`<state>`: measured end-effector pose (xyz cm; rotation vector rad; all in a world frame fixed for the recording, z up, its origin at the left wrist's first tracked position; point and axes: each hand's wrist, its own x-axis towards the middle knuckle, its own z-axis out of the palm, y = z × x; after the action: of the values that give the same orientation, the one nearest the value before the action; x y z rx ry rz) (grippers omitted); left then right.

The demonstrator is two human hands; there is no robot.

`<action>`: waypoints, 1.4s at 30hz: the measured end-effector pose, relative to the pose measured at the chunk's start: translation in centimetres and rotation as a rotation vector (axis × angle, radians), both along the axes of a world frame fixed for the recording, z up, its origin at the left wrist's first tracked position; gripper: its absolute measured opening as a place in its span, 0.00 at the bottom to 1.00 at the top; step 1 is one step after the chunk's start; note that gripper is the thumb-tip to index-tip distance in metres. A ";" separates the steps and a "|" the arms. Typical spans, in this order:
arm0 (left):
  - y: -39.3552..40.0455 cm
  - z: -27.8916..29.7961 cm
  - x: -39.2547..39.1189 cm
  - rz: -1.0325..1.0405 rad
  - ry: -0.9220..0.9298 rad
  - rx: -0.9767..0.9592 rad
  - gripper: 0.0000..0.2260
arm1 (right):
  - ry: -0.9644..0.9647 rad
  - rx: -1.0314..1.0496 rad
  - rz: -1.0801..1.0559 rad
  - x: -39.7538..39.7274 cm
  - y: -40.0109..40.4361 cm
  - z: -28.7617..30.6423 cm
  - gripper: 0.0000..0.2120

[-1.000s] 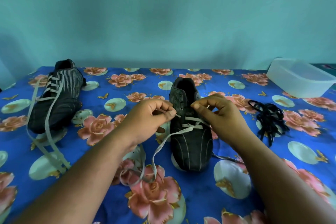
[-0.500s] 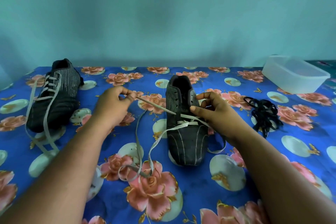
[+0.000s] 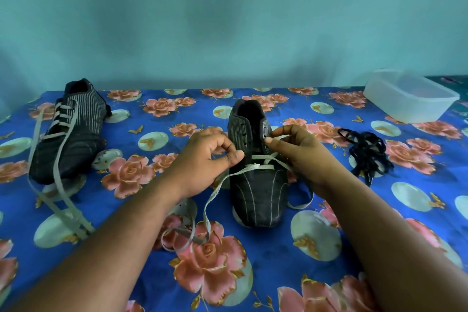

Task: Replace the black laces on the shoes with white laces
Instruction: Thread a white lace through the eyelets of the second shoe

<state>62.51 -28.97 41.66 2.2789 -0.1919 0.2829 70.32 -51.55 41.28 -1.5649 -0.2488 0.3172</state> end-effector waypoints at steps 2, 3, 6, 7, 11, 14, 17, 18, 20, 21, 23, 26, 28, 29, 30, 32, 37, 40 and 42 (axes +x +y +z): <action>0.4 0.1 0.0 -0.001 0.025 -0.002 0.06 | -0.011 -0.026 -0.011 -0.1 0.1 0.0 0.15; 0.8 0.0 0.1 0.010 0.005 0.028 0.07 | -0.019 -0.039 -0.016 -0.1 0.1 0.0 0.15; 3.2 0.1 0.8 0.214 -0.041 0.188 0.08 | -0.020 -0.058 -0.029 -0.2 0.0 0.1 0.14; 4.3 0.2 0.8 0.344 -0.029 0.235 0.08 | -0.016 -0.058 -0.032 -0.2 0.0 0.2 0.14; 7.9 0.3 0.7 0.759 0.041 0.358 0.08 | -0.006 -0.063 -0.043 -0.2 0.1 0.3 0.14; 7.2 -0.1 1.0 0.719 -0.009 0.389 0.11 | -0.014 -0.076 -0.053 -0.3 0.1 0.3 0.14; 4.2 0.1 1.0 0.361 -0.146 0.229 0.20 | -0.014 -0.076 -0.050 -0.3 0.1 0.3 0.14; 3.2 -0.1 0.9 0.234 -0.151 0.178 0.22 | -0.015 -0.076 -0.052 -0.3 0.1 0.3 0.14; 1.7 -0.7 1.0 0.082 -0.136 0.184 0.24 | -0.019 -0.075 -0.054 -0.3 0.2 0.3 0.15; 1.5 -1.1 1.1 0.053 -0.121 0.188 0.23 | -0.022 -0.078 -0.056 -0.3 0.3 0.2 0.16; 1.5 -1.3 1.2 0.037 -0.107 0.150 0.20 | -0.031 -0.092 -0.059 -0.3 0.3 0.1 0.17; 2.3 -0.8 1.0 0.098 -0.082 0.149 0.18 | -0.031 -0.113 -0.065 -0.4 0.3 0.2 0.17; 3.6 -0.2 1.0 0.281 -0.083 0.291 0.14 | -0.016 -0.102 -0.059 -0.5 0.4 0.4 0.16; 4.6 -0.1 1.1 0.407 -0.069 0.361 0.11 | -0.007 -0.094 -0.052 -0.6 0.4 0.4 0.15; 5.6 0.1 1.1 0.533 -0.043 0.410 0.11 | -0.002 -0.090 -0.046 -0.7 0.4 0.5 0.14; 7.5 -0.1 0.9 0.734 0.028 0.444 0.13 | 0.008 -0.090 -0.042 -0.8 0.4 0.6 0.14; 7.3 -0.6 1.1 0.757 -0.048 0.464 0.13 | 0.023 -0.079 -0.066 -1.0 0.6 0.7 0.14; 5.0 -0.2 1.4 0.353 -0.134 0.207 0.20 | 0.005 -0.081 -0.060 -0.9 0.7 0.5 0.16; 3.3 -0.7 1.2 0.115 -0.159 0.125 0.23 | -0.006 -0.094 -0.055 -0.8 0.7 0.4 0.18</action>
<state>63.74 -25.68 41.01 2.3956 -0.1640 0.5257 69.53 -50.83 41.69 -1.6625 -0.1977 0.2846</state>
